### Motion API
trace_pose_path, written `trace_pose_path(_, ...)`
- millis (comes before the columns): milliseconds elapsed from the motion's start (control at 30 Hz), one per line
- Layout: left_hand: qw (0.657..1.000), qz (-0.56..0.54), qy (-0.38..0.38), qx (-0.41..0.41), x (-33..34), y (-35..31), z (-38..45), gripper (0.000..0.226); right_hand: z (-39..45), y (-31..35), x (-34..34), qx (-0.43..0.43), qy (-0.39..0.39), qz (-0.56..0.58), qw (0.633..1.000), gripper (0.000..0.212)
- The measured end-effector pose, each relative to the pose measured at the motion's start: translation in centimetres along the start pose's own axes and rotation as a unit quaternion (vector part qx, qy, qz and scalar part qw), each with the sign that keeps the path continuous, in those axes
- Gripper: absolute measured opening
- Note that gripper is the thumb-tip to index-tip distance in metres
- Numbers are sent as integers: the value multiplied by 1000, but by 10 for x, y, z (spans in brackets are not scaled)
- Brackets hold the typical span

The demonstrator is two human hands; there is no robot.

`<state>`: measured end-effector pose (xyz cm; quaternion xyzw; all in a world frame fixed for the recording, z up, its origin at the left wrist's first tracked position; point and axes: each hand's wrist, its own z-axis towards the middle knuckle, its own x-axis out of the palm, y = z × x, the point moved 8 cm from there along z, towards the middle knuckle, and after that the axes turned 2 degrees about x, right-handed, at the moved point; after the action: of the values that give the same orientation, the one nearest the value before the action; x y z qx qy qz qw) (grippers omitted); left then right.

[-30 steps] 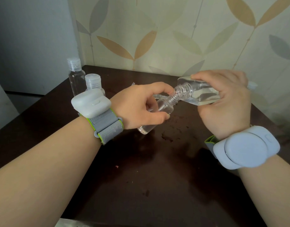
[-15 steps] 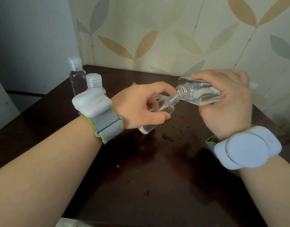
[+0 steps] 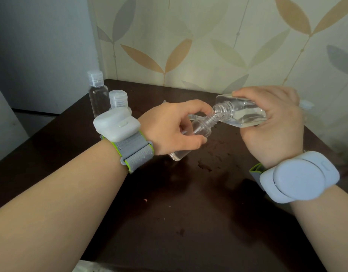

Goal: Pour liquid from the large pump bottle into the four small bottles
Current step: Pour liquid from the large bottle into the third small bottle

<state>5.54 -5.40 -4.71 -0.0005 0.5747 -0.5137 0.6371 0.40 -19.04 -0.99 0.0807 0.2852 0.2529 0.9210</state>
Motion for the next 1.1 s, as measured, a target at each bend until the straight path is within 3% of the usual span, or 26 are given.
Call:
trace_pose_path(400,1000,-2,-22,1,-8,1,0,36,5,6,3,-2,-10,27,1000,40)
trace_pose_path(667,1000,12,-13,-9,-6,2,0,34,5,3,6,8,4,24,1000,55)
trace_pose_path(1100,1000,2,-13,5,-5,-2,0,40,1,1,2,13,-1,11,1000,49)
